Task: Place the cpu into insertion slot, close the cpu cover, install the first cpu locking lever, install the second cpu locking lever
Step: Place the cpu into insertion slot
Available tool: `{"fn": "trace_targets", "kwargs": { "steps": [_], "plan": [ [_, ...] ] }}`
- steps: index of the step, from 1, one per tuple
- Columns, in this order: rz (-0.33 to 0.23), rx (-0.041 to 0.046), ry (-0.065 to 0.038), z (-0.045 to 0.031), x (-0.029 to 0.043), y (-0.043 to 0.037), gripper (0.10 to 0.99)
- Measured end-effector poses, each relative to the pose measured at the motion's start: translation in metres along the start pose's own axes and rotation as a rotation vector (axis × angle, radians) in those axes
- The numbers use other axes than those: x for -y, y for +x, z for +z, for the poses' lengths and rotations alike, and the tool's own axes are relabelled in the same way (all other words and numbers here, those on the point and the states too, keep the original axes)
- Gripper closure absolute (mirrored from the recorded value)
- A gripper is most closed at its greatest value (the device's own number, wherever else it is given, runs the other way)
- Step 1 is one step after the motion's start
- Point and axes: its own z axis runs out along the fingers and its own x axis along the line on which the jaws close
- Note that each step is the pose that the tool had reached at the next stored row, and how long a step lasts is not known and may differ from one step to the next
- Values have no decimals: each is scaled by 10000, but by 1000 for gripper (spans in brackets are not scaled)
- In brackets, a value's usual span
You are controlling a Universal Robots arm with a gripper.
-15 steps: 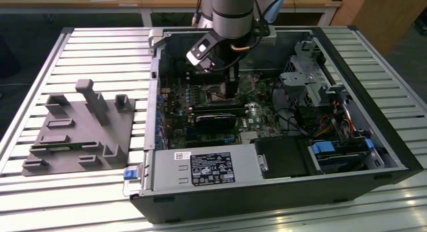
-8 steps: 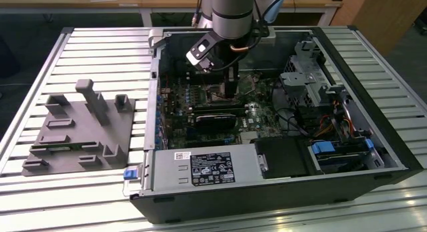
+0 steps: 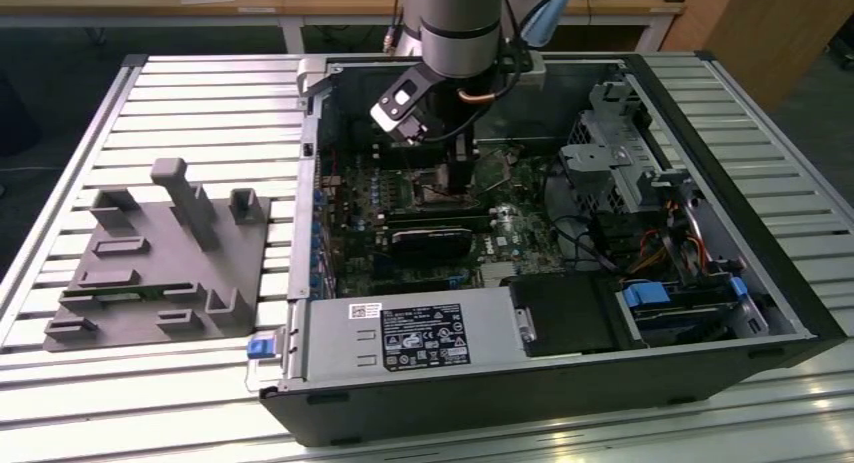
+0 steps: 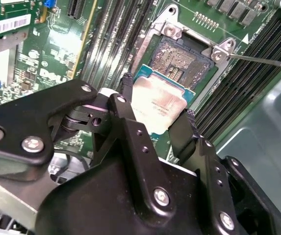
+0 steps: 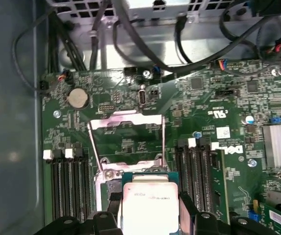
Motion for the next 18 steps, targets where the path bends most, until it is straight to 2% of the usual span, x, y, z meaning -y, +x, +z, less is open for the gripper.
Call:
{"fn": "trace_targets", "kwargs": {
  "steps": [11, 18],
  "plan": [
    [-617, -50, 10, 75, 95, 40, 545],
    [-805, -66, 13, 164, 138, 76, 545]
  ]
}}
